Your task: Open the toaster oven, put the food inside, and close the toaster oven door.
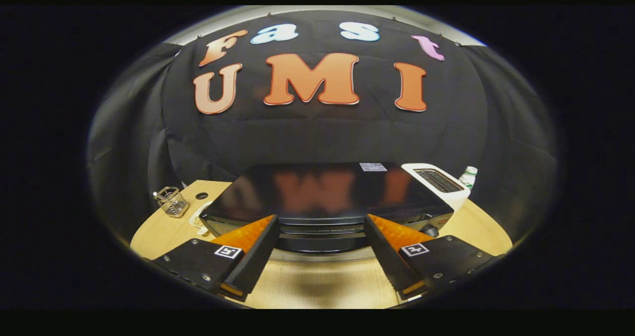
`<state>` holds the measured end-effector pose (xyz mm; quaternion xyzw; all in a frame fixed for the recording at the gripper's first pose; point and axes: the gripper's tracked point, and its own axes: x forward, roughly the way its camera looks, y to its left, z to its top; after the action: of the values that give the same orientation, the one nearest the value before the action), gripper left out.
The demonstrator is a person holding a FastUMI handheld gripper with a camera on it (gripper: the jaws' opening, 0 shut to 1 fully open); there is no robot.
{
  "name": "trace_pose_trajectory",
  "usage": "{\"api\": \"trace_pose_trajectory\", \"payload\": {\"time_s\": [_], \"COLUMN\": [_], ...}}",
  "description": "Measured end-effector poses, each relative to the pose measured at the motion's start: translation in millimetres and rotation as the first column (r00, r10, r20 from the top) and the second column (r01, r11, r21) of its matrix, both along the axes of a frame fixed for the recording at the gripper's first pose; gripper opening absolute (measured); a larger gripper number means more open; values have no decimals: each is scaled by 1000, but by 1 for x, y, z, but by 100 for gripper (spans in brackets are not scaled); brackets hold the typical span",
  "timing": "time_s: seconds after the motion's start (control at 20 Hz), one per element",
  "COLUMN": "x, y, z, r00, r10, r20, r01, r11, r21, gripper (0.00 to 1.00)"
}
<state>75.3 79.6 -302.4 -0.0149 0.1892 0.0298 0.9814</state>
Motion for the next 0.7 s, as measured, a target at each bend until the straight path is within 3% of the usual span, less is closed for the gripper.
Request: {"api": "trace_pose_trajectory", "payload": {"time_s": [0.45,0.7], "x": [-56,-102], "y": [-6,-14], "z": [-13,-89], "r00": [999,976], "r10": [-25,-64], "r20": [-22,-206], "r01": [25,59], "r11": [1000,998], "r21": [-12,-32], "gripper": [100,100]}}
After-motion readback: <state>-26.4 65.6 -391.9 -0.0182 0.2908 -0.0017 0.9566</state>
